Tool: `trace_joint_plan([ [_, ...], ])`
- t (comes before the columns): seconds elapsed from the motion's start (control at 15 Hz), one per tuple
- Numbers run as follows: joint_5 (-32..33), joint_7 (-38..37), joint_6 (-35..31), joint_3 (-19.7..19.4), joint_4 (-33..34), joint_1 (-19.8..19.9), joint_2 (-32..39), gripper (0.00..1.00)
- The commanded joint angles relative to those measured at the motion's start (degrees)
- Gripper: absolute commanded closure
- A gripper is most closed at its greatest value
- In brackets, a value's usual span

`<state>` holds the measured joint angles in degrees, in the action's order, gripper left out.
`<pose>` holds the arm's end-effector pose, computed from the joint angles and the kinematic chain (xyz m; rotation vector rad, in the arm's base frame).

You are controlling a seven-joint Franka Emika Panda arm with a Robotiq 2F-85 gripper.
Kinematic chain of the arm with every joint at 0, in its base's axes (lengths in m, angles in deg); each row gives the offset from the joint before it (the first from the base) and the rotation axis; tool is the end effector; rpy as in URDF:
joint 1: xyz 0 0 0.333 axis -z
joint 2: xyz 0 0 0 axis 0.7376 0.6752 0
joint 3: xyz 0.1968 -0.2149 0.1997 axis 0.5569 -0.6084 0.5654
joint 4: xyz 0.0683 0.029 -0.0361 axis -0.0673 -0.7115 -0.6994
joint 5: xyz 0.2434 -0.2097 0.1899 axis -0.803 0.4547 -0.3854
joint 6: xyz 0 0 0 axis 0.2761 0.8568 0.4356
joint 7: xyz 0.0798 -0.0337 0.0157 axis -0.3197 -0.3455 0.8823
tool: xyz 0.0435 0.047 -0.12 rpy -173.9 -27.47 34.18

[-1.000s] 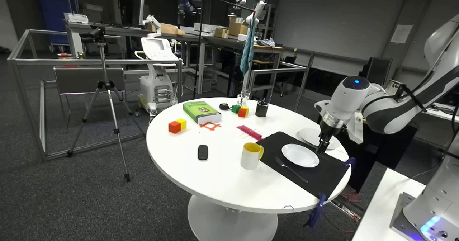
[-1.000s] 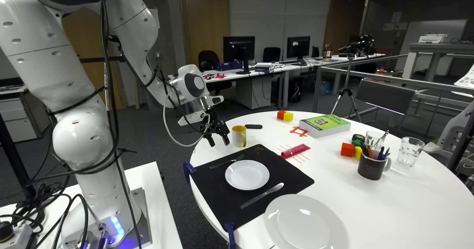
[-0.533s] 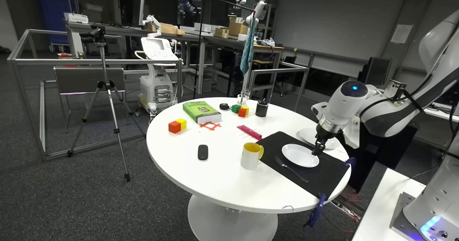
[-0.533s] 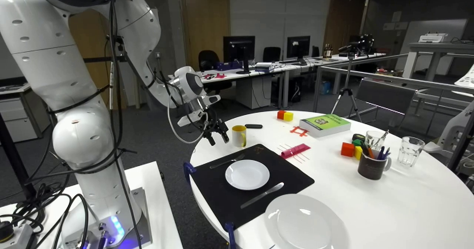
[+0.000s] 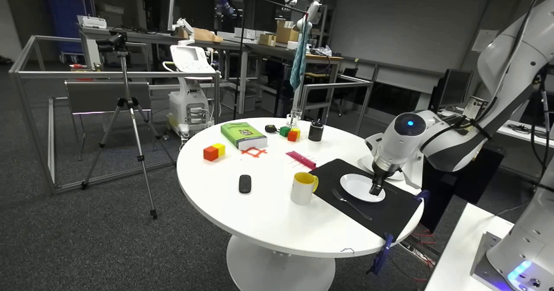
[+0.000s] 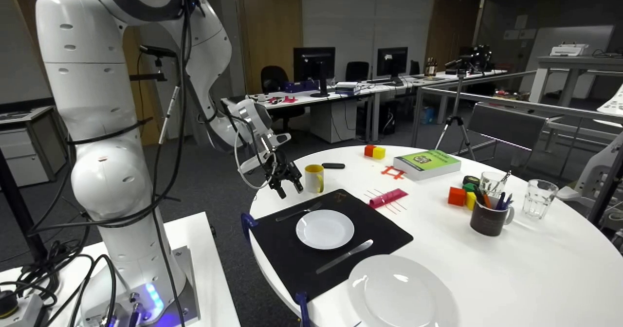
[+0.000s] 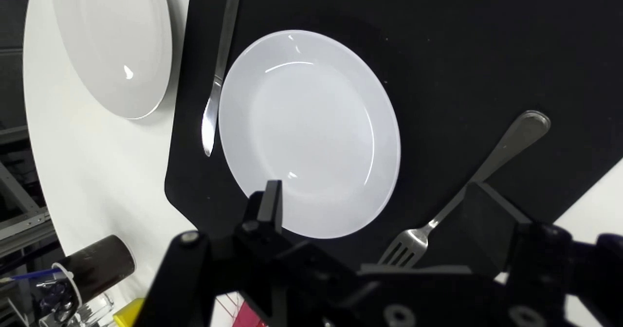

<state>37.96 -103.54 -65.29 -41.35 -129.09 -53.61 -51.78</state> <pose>0.3867 0.1484 0.2491 2.5386 0.5919 0.2300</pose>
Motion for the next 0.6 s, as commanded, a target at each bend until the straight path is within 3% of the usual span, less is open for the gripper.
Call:
trace_joint_plan([
  [0.0, 3.6, -4.4, 3.0, -2.6, 3.8, -3.7, 5.7, 0.00],
  [0.53, 6.5, -8.5, 5.6, -5.5, 8.0, -7.9, 13.1, 0.00],
])
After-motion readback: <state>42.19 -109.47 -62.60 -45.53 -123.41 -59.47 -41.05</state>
